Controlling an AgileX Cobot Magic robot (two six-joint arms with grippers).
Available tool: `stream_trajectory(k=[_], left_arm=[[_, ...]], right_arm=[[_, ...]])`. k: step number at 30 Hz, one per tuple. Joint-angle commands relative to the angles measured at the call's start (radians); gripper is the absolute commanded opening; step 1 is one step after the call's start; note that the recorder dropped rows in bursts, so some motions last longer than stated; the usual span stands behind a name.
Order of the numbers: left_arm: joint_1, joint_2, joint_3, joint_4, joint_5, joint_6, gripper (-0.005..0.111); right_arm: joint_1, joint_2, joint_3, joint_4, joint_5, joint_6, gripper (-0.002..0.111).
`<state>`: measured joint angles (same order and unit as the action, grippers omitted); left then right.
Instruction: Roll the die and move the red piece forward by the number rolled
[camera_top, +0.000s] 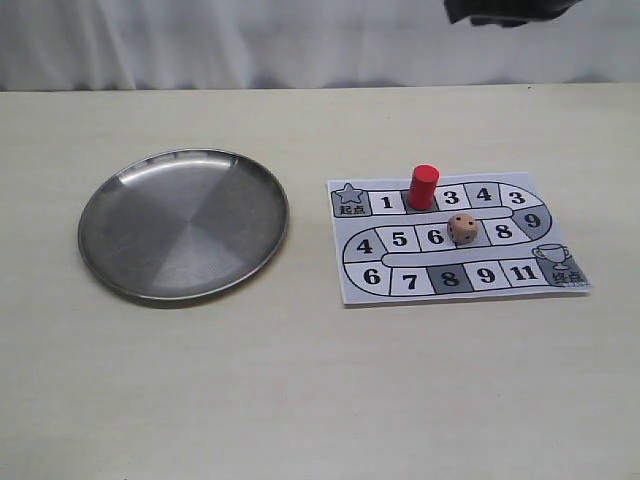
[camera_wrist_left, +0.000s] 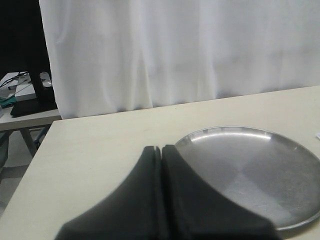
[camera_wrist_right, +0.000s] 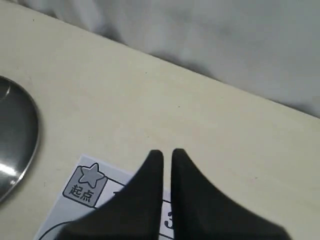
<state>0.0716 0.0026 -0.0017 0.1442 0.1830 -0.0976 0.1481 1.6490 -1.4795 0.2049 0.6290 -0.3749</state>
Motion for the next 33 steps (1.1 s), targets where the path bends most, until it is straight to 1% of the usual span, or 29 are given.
stream_trajectory(k=[1,2,3,4,5,6,9,12,17,23,28,30,33], left_arm=[[0.003,-0.003,0.002,0.000,-0.009,-0.001,0.000],[0.003,-0.003,0.002,0.000,-0.009,-0.001,0.000],[0.003,-0.003,0.002,0.000,-0.009,-0.001,0.000],[0.003,-0.003,0.002,0.000,-0.009,-0.001,0.000],[0.003,-0.003,0.002,0.000,-0.009,-0.001,0.000],[0.003,-0.003,0.002,0.000,-0.009,-0.001,0.000],[0.003,-0.003,0.002,0.000,-0.009,-0.001,0.000],[0.003,-0.003,0.002,0.000,-0.009,-0.001,0.000],[0.003,-0.003,0.002,0.000,-0.009,-0.001,0.000],[0.003,-0.003,0.002,0.000,-0.009,-0.001,0.000],[0.003,-0.003,0.002,0.000,-0.009,-0.001,0.000],[0.003,-0.003,0.002,0.000,-0.009,-0.001,0.000],[0.003,-0.003,0.002,0.000,-0.009,-0.001,0.000]], right_arm=[[-0.032,-0.175,0.145,-0.005,-0.062,0.022,0.004],[-0.034,-0.220,0.193,-0.003,-0.100,0.029,0.004],[-0.034,-0.302,0.297,-0.003,-0.177,0.050,0.004],[-0.034,-0.349,0.351,-0.003,-0.219,0.059,0.004],[-0.032,-0.441,0.450,0.002,-0.297,0.062,0.004],[-0.030,-0.513,0.536,0.029,-0.337,0.062,0.004],[-0.030,-0.711,0.765,0.074,-0.413,0.077,0.004],[-0.030,-0.869,0.917,0.076,-0.441,0.091,0.004],[-0.030,-1.063,1.040,0.186,-0.441,0.111,0.004],[-0.030,-1.218,1.123,0.188,-0.439,0.106,0.004],[-0.030,-1.297,1.160,0.188,-0.437,0.106,0.004],[-0.030,-1.319,1.171,0.149,-0.437,0.106,0.004],[-0.030,-1.361,1.204,0.001,-0.441,0.151,0.004]])
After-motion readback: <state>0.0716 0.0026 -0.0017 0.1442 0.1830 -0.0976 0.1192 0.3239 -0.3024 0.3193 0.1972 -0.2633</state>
